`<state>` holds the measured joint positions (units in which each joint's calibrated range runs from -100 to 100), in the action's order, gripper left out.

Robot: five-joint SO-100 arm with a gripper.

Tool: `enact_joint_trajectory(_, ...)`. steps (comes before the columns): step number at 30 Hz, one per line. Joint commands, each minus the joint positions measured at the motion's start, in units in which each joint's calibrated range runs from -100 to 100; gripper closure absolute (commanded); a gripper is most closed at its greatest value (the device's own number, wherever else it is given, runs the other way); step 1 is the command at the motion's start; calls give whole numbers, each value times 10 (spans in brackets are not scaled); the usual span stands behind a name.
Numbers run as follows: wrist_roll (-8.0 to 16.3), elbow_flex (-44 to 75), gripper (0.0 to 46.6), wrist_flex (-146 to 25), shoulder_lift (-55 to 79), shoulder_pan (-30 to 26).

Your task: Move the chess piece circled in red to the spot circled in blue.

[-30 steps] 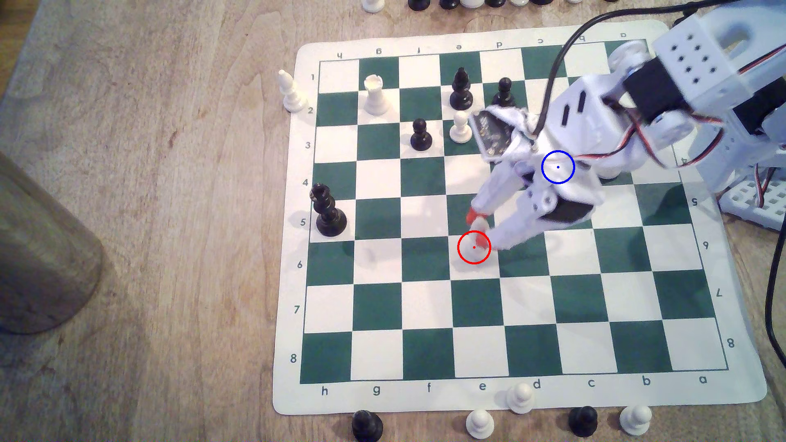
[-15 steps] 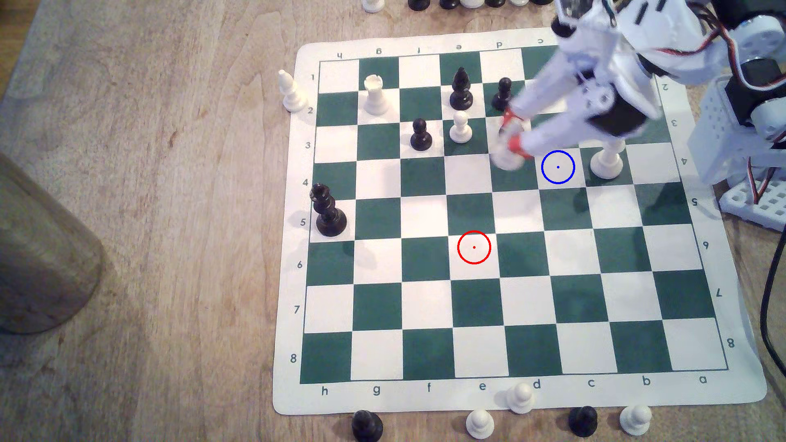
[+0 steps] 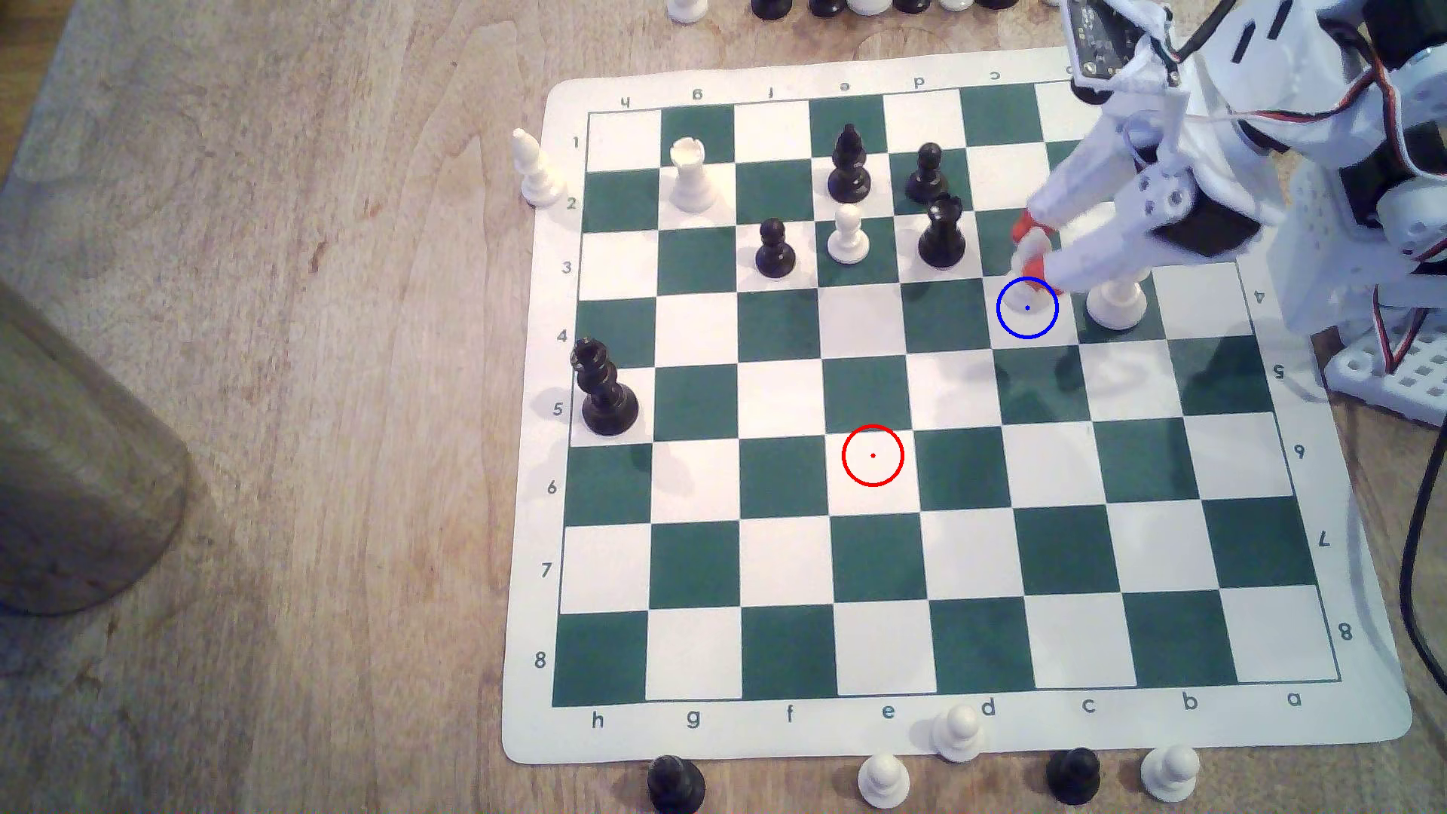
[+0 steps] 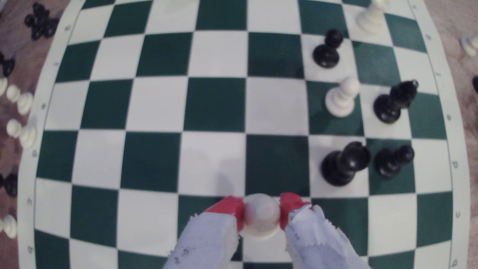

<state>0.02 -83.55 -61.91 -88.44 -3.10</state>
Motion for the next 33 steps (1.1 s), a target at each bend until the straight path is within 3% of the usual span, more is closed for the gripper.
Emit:
enact_joint_trajectory(1,-1,4,455,6,-1,9)
enact_joint_trajectory(29,-14,-5,450,136,203,43)
enact_joint_trajectory(31,-14,-5,439,138,205,43)
enact_joint_trajectory(33,-14,-5,393,142,208,44)
